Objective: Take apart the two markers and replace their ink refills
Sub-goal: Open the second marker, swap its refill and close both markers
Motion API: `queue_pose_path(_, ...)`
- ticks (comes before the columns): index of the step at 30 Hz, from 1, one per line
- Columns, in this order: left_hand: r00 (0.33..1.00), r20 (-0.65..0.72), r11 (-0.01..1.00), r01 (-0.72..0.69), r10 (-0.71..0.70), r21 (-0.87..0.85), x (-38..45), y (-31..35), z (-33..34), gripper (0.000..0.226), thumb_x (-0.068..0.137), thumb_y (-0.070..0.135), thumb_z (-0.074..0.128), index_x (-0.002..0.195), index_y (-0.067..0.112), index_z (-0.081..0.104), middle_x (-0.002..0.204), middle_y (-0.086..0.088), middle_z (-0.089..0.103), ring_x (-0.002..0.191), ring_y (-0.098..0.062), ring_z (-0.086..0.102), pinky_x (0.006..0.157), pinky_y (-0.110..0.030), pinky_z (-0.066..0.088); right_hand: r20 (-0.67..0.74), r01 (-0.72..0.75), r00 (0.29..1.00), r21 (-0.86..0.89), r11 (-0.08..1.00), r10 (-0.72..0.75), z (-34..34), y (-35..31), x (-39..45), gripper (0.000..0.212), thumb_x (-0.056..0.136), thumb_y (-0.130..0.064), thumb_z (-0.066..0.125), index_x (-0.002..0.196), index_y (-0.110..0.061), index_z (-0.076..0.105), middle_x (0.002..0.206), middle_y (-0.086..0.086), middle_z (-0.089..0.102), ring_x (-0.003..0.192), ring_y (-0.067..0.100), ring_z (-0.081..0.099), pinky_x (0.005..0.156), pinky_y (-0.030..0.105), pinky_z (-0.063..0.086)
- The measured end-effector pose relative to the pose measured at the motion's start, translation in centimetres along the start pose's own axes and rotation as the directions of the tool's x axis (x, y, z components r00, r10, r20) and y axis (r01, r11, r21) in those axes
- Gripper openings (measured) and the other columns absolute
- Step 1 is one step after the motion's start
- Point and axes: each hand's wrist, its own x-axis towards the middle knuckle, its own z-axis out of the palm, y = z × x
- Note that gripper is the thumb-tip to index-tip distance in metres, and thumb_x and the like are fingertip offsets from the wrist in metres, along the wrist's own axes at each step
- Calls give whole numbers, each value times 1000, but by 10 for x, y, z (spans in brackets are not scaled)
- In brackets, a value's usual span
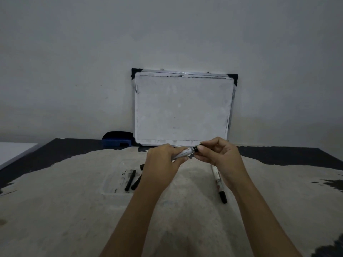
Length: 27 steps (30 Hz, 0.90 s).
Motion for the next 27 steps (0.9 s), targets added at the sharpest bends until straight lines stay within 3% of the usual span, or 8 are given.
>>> queue_pose_path(5,1000,20,1000,12,-12,-2,0,0,2,30,86,30,59,115,30,62,86,-5,62,76,-16,52,68,-25,38,-20,12,1000,-11,1000,-13,1,2,0,8,76,7,66,76,-1,64,85,22,67,72,21,70,63,24,58)
queue_pose_path(11,1000,4,1000,1,-1,-28,-1,1,3,32,85,27,60,117,30,61,87,-5,60,78,-17,52,71,-30,43,-30,3,1000,-38,999,-5,0,1,-1,5,76,6,66,77,2,63,89,25,65,70,22,71,62,24,58)
queue_pose_path(18,999,28,997,-13,15,-70,0,1,5,27,84,25,62,110,28,66,73,7,49,63,-4,42,58,-13,30,17,28,1000,-147,989,-25,-2,0,0,13,74,9,67,70,-2,61,79,22,67,70,24,70,69,32,60)
queue_pose_path(27,999,-7,990,-36,35,-139,-2,5,4,28,83,20,63,110,23,66,82,2,58,65,-2,47,63,-12,37,7,61,998,-148,987,-61,-1,0,0,9,76,7,66,72,1,61,81,23,66,68,20,70,63,25,58)
